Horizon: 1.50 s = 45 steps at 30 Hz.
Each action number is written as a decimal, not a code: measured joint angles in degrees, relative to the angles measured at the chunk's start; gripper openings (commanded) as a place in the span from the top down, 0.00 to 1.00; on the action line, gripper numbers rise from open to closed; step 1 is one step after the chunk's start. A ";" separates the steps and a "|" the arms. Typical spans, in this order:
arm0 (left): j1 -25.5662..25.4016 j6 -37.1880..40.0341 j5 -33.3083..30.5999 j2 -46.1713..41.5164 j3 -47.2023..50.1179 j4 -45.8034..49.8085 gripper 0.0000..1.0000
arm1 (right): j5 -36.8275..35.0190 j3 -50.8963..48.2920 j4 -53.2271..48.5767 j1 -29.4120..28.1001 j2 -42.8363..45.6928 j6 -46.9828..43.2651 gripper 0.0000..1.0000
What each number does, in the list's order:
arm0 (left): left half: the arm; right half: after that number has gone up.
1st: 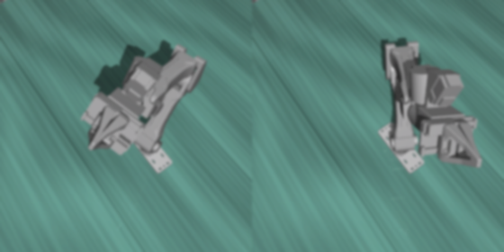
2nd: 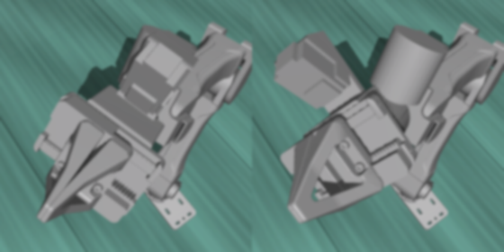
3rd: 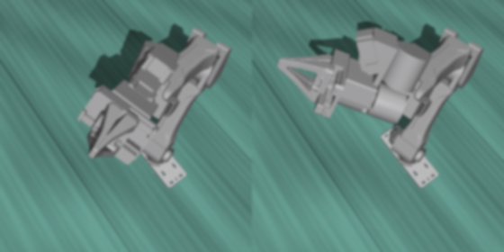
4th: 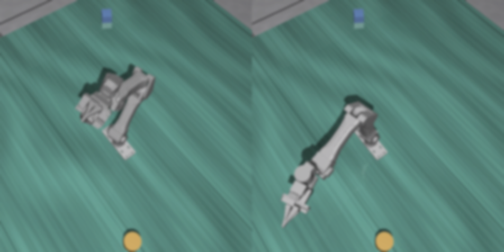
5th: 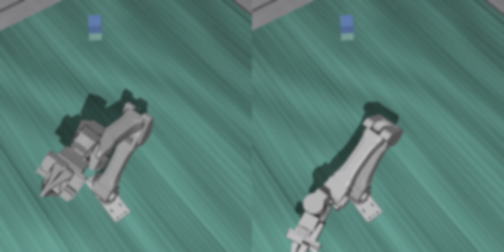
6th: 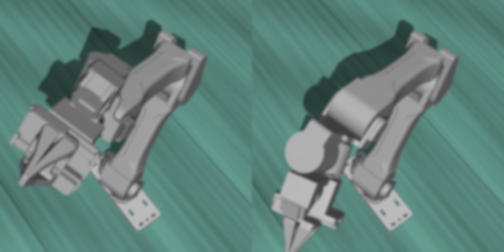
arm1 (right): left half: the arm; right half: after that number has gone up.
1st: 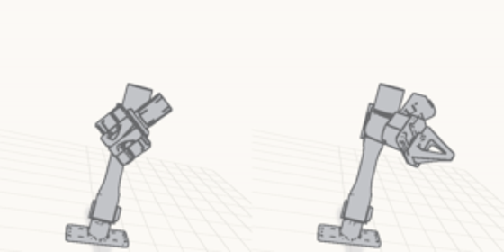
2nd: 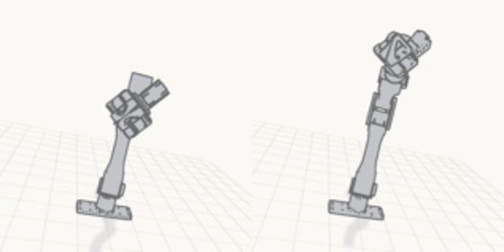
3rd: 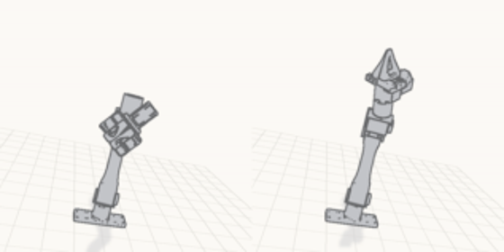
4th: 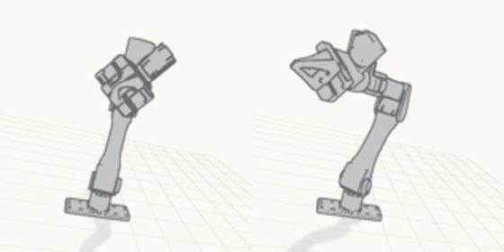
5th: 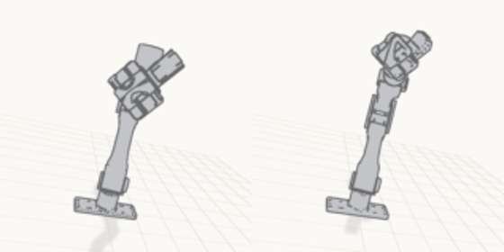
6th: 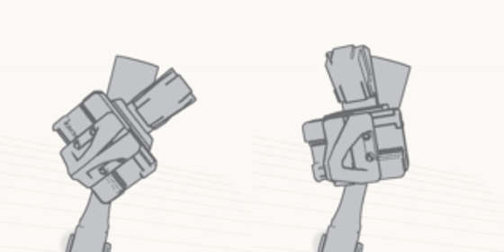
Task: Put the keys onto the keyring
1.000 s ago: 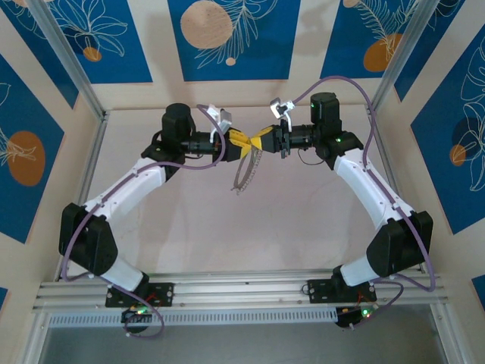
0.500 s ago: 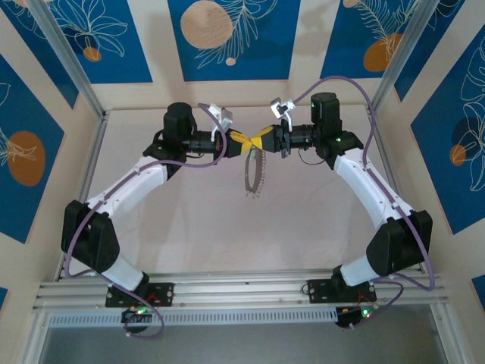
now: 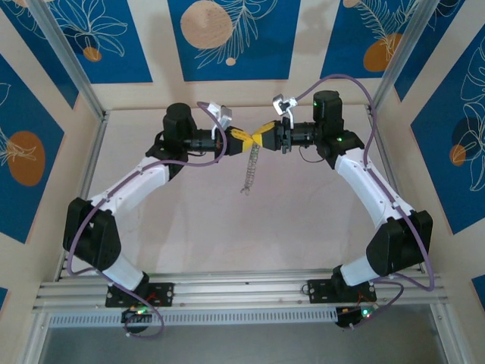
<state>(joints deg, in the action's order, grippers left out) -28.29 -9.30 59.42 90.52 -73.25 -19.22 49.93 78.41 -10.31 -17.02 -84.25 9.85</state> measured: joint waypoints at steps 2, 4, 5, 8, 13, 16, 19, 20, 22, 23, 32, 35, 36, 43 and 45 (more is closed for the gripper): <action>-0.42 -2.73 -0.31 0.17 1.25 -4.72 1.00 | 0.02 -0.15 3.04 0.63 0.04 2.23 0.58; -1.16 -5.70 -0.52 0.79 2.38 -9.29 1.00 | 0.15 -1.14 6.93 1.46 0.61 4.74 0.55; -1.36 -6.93 -0.59 1.09 2.80 -11.08 1.00 | 0.31 -1.90 8.48 1.92 1.11 6.05 0.55; -1.66 -10.54 -0.98 2.14 3.72 -16.17 1.00 | 0.68 -5.31 13.84 4.00 3.15 10.05 0.55; -1.66 -15.26 -1.84 2.73 3.91 -22.14 1.00 | 0.52 -11.58 21.59 6.23 6.91 15.45 0.55; -1.66 -18.32 -2.29 2.95 3.91 -26.40 1.00 | 0.17 -15.15 25.86 6.27 8.66 17.99 0.55; -1.66 -21.44 -2.75 3.76 3.91 -30.49 1.00 | -0.28 -18.80 31.23 6.38 9.70 21.07 0.55; -1.66 -22.34 -2.91 4.07 3.91 -31.61 1.00 | -0.44 -19.69 33.03 6.38 9.79 22.12 0.54; -1.66 -24.35 -3.28 4.74 3.96 -33.90 1.00 | -0.83 -21.44 36.89 6.38 9.81 24.44 0.55; -1.66 -24.96 -3.54 4.94 4.02 -34.75 1.00 | -1.11 -22.05 38.42 6.38 9.84 25.31 0.54; -1.66 -30.21 -5.70 5.88 5.40 -40.83 1.00 | -4.24 -23.82 48.61 5.55 10.86 30.80 0.54; -1.66 -32.06 -6.03 6.69 5.42 -42.86 1.00 | -4.98 -23.80 50.05 4.37 10.93 31.21 0.54; -1.66 -32.57 -6.14 6.88 5.42 -43.43 1.00 | -5.03 -23.78 50.21 3.96 10.88 31.32 0.54; -1.66 -34.36 -6.56 7.17 5.53 -45.53 1.00 | -5.86 -23.02 51.47 1.66 8.68 31.74 0.57; -1.68 -34.56 -6.56 7.17 5.53 -45.59 1.00 | -6.10 -22.91 51.52 1.44 8.20 31.71 0.59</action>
<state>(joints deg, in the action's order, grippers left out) -29.98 -43.86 52.86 97.69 -67.72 -64.82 43.83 55.51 41.21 -15.57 -76.05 41.56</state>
